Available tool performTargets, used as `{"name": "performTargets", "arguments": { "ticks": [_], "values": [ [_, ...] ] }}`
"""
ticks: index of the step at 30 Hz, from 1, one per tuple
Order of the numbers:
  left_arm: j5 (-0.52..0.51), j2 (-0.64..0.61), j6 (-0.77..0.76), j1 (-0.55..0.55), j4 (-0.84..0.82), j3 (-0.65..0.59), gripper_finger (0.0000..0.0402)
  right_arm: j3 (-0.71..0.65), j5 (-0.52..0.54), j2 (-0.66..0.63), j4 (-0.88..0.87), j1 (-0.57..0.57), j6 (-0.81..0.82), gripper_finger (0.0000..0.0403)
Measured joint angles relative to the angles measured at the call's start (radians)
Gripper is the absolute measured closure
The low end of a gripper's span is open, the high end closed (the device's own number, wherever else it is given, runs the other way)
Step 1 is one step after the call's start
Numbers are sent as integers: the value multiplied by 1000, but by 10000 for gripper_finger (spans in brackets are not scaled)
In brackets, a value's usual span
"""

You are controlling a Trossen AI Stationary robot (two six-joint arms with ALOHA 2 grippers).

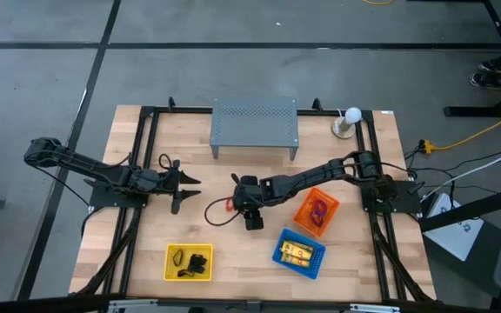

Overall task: Pick & Place Office Desk Supplies
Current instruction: Put the yellow spring keychain into the orange basket

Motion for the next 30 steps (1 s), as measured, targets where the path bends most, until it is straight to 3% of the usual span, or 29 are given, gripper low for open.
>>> {"name": "performTargets", "arguments": {
  "ticks": [6, 15, 22, 30],
  "values": [
    [0, 0, -1, 0, -4, 0, 240, 0, -14, 0, 5, -6, 0, 241],
    [-1, 0, -2, 0, -4, 0, 240, 1, -83, 0, 9, -13, 4, 388],
    [0, 0, -3, 0, -4, 0, 240, 2, -174, -2, -34, -16, 26, 398],
    [3, 0, -4, 0, -5, 0, 240, 2, -158, -8, -94, -7, 52, 396]
  ]
}}
